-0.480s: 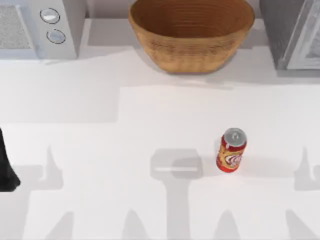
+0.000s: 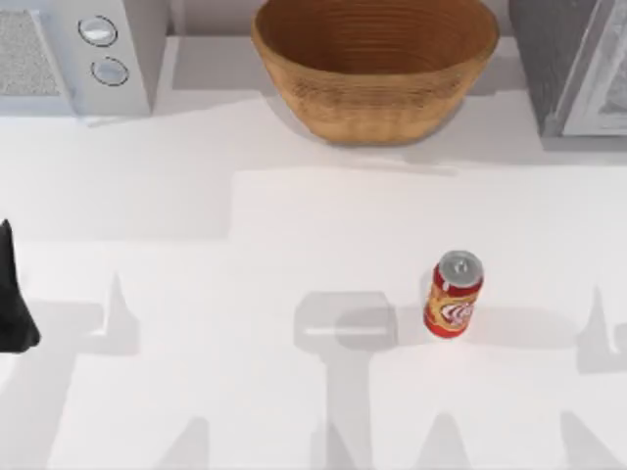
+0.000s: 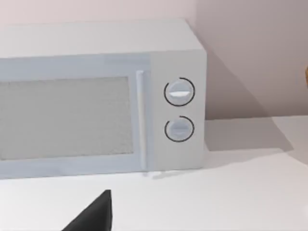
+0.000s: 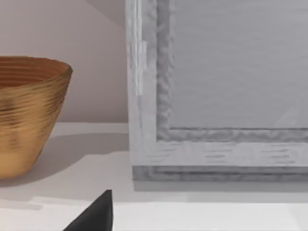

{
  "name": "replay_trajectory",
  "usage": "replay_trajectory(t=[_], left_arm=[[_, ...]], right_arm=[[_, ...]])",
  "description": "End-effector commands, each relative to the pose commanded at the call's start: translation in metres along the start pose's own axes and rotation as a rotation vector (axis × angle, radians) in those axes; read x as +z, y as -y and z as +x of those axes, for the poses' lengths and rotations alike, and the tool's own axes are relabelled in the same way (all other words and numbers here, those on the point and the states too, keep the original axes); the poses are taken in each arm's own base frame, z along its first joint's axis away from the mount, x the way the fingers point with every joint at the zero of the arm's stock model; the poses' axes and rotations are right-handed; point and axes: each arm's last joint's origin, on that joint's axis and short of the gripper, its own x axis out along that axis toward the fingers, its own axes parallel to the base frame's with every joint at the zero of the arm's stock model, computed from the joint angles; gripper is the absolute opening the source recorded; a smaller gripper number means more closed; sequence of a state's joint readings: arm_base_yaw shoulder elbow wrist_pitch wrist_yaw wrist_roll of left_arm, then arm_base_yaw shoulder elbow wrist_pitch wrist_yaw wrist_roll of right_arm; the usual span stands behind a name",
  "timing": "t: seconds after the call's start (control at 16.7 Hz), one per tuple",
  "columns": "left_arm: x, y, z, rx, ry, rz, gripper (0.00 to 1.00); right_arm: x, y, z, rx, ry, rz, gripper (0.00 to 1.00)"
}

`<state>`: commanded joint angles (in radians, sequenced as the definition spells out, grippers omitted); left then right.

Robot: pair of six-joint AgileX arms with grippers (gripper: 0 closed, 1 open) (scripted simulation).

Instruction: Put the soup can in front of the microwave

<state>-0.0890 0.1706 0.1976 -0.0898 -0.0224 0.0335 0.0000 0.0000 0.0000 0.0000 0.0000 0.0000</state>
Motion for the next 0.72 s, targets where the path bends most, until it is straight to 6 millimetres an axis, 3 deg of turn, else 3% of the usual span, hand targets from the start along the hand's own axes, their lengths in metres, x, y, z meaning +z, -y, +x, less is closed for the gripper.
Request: replay_trajectory(t=[0.18, 0.36, 0.54, 0.72], left_arm=[[0.042, 0.009, 0.008, -0.093, -0.096, 0.029, 1.0], [0.083, 0.027, 0.032, -0.223, -0.259, 0.063, 1.0], [0.114, 0.059, 0.073, -0.37, -0.486, 0.103, 1.0], [0.124, 0.11, 0.122, -0.503, -0.75, 0.151, 1.0]], right_arm=[[0.0, 0.0, 0.0, 0.0, 0.0, 0.0, 1.0], [0.0, 0.0, 0.0, 0.0, 0.0, 0.0, 1.0], [0.0, 0.0, 0.0, 0.0, 0.0, 0.0, 1.0], [0.0, 0.0, 0.0, 0.0, 0.0, 0.0, 1.0]])
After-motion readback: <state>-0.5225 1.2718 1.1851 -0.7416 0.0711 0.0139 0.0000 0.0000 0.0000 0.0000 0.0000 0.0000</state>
